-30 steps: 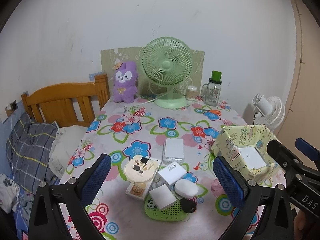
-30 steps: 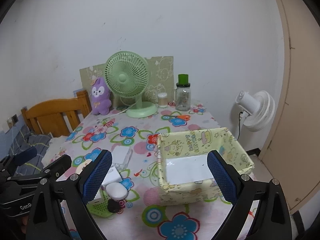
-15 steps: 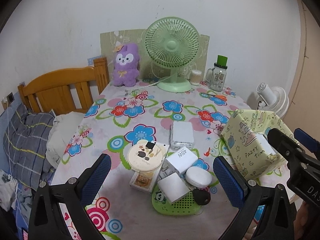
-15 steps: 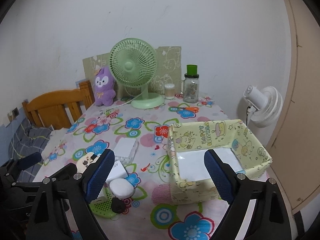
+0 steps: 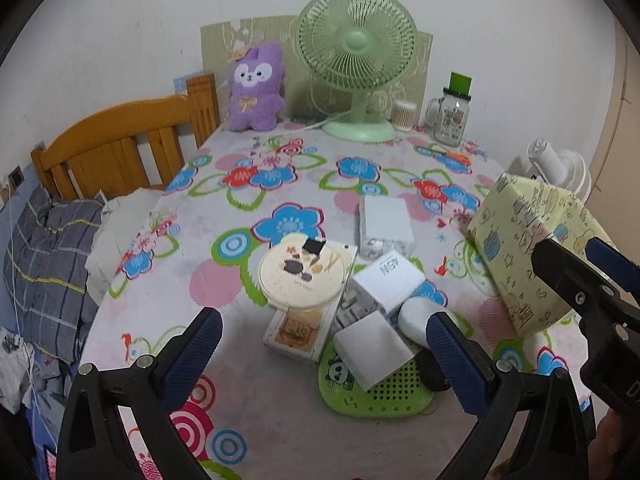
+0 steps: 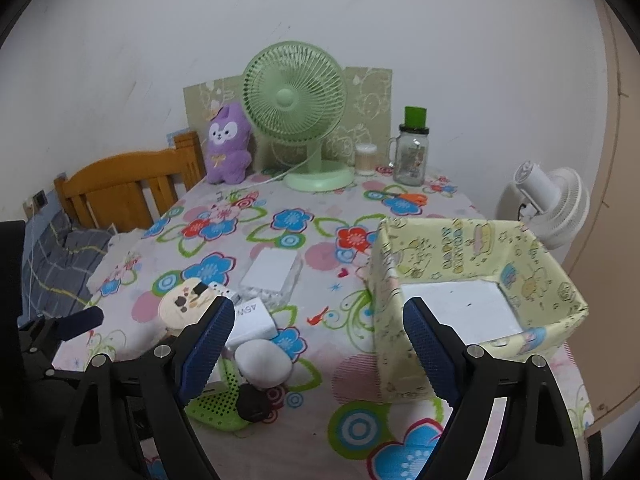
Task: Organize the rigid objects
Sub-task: 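Move both grippers toward the white items on the green panda mat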
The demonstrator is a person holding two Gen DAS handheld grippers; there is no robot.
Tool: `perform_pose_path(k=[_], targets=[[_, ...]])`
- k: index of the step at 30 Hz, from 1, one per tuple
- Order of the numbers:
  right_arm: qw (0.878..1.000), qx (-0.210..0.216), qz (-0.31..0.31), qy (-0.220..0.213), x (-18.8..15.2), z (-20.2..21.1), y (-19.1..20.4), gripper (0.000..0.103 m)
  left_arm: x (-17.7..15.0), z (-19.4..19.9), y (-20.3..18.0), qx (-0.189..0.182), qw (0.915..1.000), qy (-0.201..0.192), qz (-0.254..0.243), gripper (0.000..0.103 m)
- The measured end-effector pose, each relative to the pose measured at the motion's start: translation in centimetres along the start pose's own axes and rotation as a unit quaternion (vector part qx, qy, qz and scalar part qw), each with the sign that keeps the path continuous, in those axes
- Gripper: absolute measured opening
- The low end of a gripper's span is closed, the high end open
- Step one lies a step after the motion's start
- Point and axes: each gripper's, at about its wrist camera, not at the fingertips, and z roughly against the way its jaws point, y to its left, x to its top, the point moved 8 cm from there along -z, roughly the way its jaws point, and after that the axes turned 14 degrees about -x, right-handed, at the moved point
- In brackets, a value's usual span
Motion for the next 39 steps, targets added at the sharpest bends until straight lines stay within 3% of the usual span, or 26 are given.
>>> perform_pose_path(k=[14, 17, 23, 29, 31, 35, 36, 39], targets=[[0.999, 0.019, 0.024, 0.027, -2.4, -2.0, 2.4, 0.081, -2.4, -3.3, -0.7, -0.014, 0.999, 0.042, 0.007, 0.102], [0.999, 0.02, 0.027, 0.038, -3.1, -2.5, 2.5, 0.08, -2.7, -3.8, -0.8, -0.018, 0.9987, 0.046, 0.013, 0.1], [0.998, 0.025, 0.013, 0.06, -4.0, -3.3, 2.3, 0.079, -3.2, -4.9, -0.8, -0.011, 0.9981, 0.055, 0.025, 0.085], [0.997, 0.026, 0.007, 0.077, -4.6, -3.8, 2.3, 0.079, -3.2, -4.9, -1.0, 0.013, 0.9989, 0.044, 0.011, 0.084], [0.996, 0.028, 0.006, 0.083, -4.9, -4.0, 2.3, 0.079, -3.0, -4.9, -1.5, 0.011, 0.9992, 0.037, -0.007, 0.071], [0.995, 0.031, 0.007, 0.091, -5.2, -4.2, 2.5, 0.079, -2.9, -4.9, -2.1, 0.003, 0.9991, 0.032, -0.028, 0.058], [0.995, 0.032, 0.007, 0.093, -5.3, -4.2, 2.5, 0.079, -3.0, -4.8, -2.2, -0.002, 0.999, 0.032, -0.03, 0.047], [0.995, 0.032, 0.005, 0.097, -5.5, -4.3, 2.6, 0.079, -3.1, -5.1, -2.0, -0.022, 0.999, 0.032, -0.02, 0.047]])
